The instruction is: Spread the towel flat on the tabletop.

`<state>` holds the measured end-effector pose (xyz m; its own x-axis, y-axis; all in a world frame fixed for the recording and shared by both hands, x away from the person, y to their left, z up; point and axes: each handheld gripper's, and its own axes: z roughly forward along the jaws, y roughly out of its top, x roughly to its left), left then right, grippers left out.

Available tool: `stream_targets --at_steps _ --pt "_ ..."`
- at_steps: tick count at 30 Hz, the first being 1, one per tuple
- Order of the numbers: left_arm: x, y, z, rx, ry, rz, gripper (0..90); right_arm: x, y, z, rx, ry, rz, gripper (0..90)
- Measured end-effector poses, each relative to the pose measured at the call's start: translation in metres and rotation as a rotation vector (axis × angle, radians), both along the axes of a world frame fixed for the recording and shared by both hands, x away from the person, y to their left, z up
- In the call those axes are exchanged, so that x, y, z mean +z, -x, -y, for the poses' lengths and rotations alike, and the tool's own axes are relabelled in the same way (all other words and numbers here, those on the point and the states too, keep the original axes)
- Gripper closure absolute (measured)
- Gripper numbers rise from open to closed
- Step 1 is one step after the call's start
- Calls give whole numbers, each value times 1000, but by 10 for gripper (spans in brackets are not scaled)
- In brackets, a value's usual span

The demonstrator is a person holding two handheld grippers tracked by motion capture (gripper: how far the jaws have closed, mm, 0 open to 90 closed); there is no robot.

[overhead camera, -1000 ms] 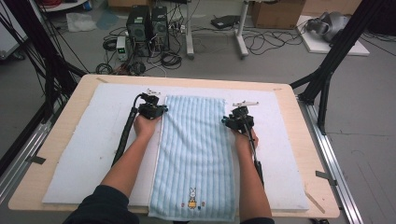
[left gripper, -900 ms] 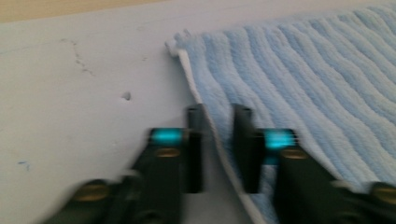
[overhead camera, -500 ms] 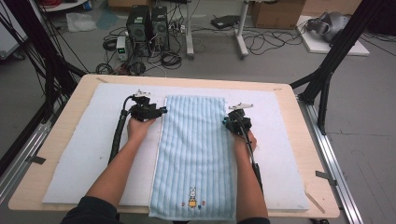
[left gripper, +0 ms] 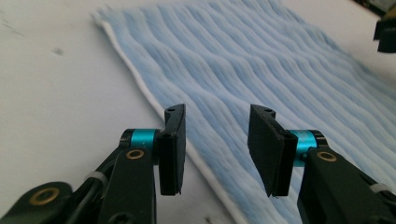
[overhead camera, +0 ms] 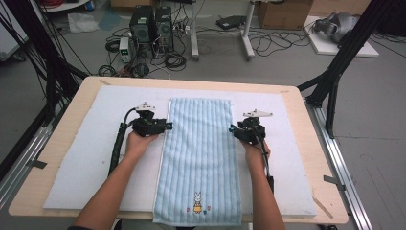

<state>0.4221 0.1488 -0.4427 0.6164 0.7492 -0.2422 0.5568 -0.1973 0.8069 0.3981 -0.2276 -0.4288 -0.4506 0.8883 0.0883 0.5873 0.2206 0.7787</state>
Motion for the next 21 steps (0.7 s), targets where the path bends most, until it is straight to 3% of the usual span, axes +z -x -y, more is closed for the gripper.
stream_targets --at_steps 1,3,4,6,7,9,11,13,15,17,18,19,21 --pt "-1 3 2 13 -2 0 601 0 2 1 8 -1 -23 572" --pt "-5 4 6 27 -19 -31 625 -1 8 0 17 6 -16 606" --pt "-7 5 9 21 -47 -46 633 -2 9 -1 20 10 -25 609" --pt "-9 11 13 57 -90 13 743 -7 10 -3 15 47 -69 625" --pt "-9 12 15 60 -111 23 861 -9 10 -3 5 64 -89 644" --pt "-9 14 19 72 -138 37 883 -14 11 -2 -9 68 -88 702" --pt "-8 13 19 100 -134 31 889 -15 12 -2 1 48 -83 835" --pt "-9 11 17 138 -123 26 889 -15 12 -6 13 93 -65 863" --pt "-9 10 14 150 -107 11 882 -15 11 -7 -3 107 -55 857" --pt "-8 10 12 177 -109 15 741 -15 11 -7 -9 107 -47 768" --pt "-8 9 9 187 -86 10 575 -14 12 -6 -11 105 -46 708" --pt "-7 9 4 183 -45 13 485 -12 13 -4 -8 86 -33 687" --pt "-3 11 -6 179 17 62 395 -6 19 4 -19 45 21 592"
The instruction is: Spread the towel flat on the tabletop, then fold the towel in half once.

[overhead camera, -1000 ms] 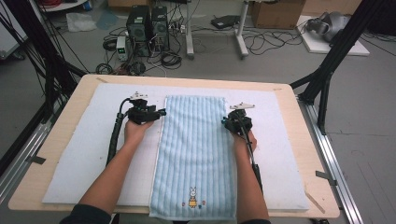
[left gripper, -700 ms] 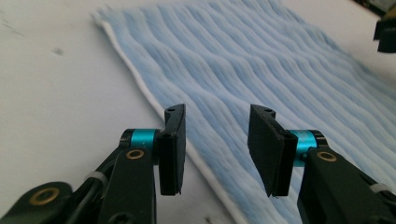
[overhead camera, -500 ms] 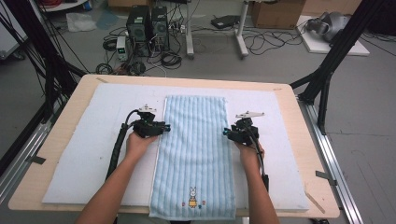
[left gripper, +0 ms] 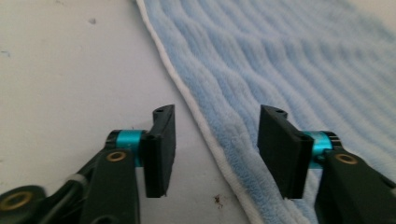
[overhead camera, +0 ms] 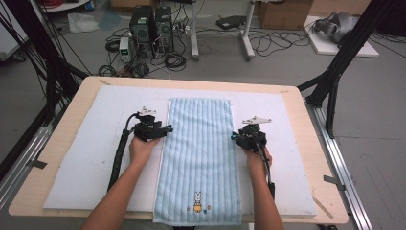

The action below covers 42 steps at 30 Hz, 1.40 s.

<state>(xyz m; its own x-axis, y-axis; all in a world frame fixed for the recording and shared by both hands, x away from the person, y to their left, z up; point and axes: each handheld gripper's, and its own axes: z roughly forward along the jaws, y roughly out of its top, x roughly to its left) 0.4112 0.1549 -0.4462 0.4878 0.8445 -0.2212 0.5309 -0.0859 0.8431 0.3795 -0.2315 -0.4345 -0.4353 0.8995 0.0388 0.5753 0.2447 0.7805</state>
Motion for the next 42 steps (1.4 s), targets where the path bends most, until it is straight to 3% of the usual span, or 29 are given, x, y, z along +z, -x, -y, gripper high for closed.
stream_targets --at_steps 3,5,6,8,11,14,18,20,23,34,42 --pt "11 4 -12 -44 73 67 281 10 8 13 -3 -32 68 438" --pt "16 9 -18 -70 124 114 185 16 12 22 33 -56 108 330" --pt "20 12 -22 -92 146 144 162 18 14 25 39 -52 121 276" --pt "24 15 -26 -147 185 162 170 24 19 33 58 -37 134 204" --pt "27 20 -29 -205 201 186 171 28 26 42 41 -1 159 97" --pt "27 25 -34 -219 177 231 168 29 34 52 55 8 168 98" --pt "27 29 -38 -268 137 279 216 30 43 60 64 -19 187 98" --pt "29 30 -37 -257 113 268 225 32 46 59 73 -23 200 98" --pt "32 32 -38 -237 120 241 169 34 48 57 92 -34 211 97" --pt "36 38 -48 -185 150 237 168 37 47 59 81 -82 173 98" --pt "44 34 -46 -176 161 232 168 37 46 60 86 -90 182 98"
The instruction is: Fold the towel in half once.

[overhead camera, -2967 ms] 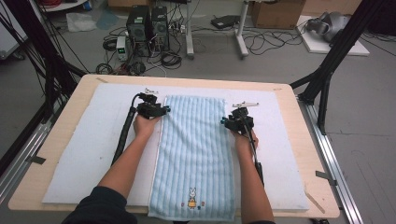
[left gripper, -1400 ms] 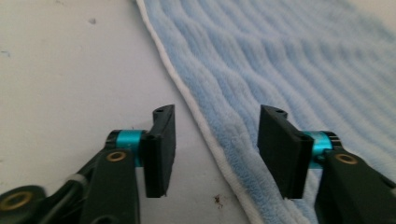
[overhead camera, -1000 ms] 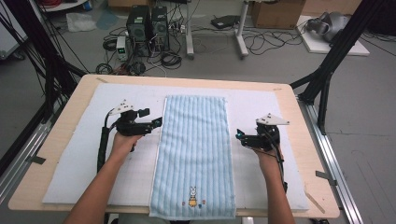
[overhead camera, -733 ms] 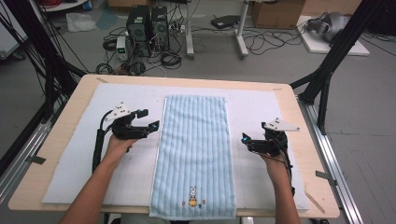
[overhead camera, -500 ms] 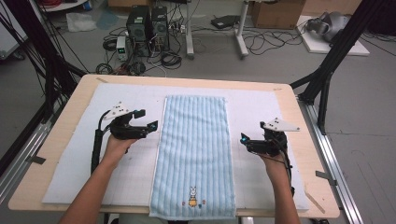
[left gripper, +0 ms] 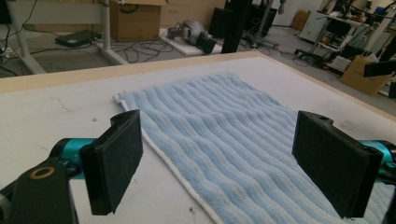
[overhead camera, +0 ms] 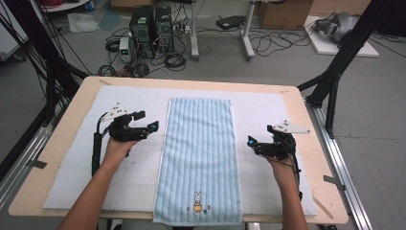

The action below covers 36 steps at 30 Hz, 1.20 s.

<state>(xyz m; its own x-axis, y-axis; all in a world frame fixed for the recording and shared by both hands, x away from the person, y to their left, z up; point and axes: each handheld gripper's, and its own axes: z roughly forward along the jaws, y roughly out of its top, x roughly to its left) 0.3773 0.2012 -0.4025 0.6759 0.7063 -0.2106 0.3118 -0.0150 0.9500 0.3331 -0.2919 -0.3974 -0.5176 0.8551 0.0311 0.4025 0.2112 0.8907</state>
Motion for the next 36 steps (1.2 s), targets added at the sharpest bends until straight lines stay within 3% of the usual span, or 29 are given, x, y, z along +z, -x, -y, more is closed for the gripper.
stream_targets --at_steps 7,10,14,18,25,29,36 --pt "4 -14 3 14 -16 -13 168 -1 -2 -1 3 -11 -14 98" --pt "1 -18 5 26 -4 -28 172 -2 -2 -2 10 -13 -27 97" --pt "-4 -23 9 33 -20 -37 182 -3 -2 0 10 -19 -39 98" --pt "-10 -31 12 36 -25 -81 219 -3 -2 2 4 -31 -42 98" --pt "-12 -46 24 65 -75 -106 229 -5 -3 2 7 -34 -51 98" --pt "-16 -54 29 98 -79 -113 267 -5 -3 2 -2 -38 -68 98" --pt "-31 -66 38 155 -146 -172 300 -5 -3 1 4 -36 -69 98"
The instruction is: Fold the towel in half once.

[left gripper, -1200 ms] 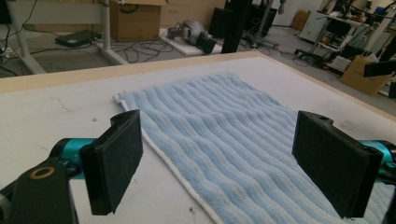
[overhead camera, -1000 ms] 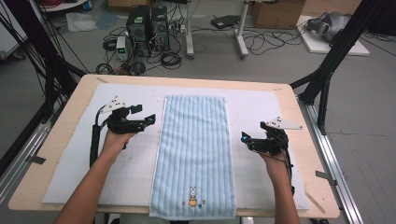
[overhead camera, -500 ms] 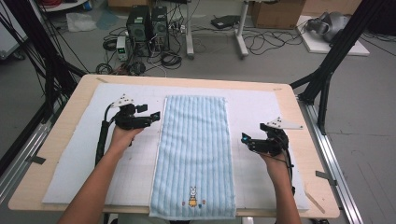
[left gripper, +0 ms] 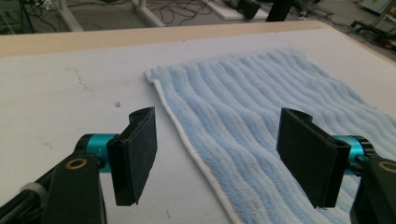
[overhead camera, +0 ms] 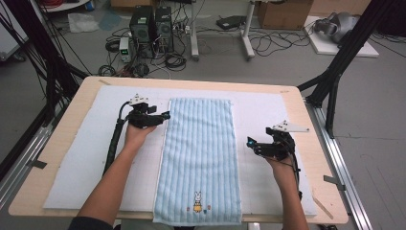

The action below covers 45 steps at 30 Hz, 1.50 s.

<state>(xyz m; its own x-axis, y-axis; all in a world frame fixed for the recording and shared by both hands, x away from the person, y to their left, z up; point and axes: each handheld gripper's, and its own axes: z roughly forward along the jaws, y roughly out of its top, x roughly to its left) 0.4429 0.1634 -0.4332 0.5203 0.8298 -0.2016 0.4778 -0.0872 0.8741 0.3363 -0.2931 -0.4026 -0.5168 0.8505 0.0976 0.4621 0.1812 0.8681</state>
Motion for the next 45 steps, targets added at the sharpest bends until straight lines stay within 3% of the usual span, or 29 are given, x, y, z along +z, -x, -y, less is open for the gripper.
stream_targets --at_steps 5,13,20,26,31,35,42,45 --pt "-10 -3 4 15 -46 -47 339 0 0 0 0 -4 -4 98" --pt "-16 -3 10 7 -63 -71 372 0 0 -2 4 -3 1 98" --pt "-17 -3 14 10 -99 -68 423 0 -1 -3 4 -5 -1 98" --pt "-17 2 26 -35 -196 -23 516 -1 -2 -5 6 -6 -3 98" --pt "-18 4 36 -83 -300 -12 638 -2 -3 -8 12 -4 -6 98" --pt "-18 4 39 -100 -284 -25 784 -2 -5 -9 15 -3 -10 98" --pt "-17 1 34 -104 -217 -73 876 -2 -13 -16 22 5 -23 98" --pt "-14 0 27 -92 -129 -90 878 -1 -17 -21 23 11 -28 98"
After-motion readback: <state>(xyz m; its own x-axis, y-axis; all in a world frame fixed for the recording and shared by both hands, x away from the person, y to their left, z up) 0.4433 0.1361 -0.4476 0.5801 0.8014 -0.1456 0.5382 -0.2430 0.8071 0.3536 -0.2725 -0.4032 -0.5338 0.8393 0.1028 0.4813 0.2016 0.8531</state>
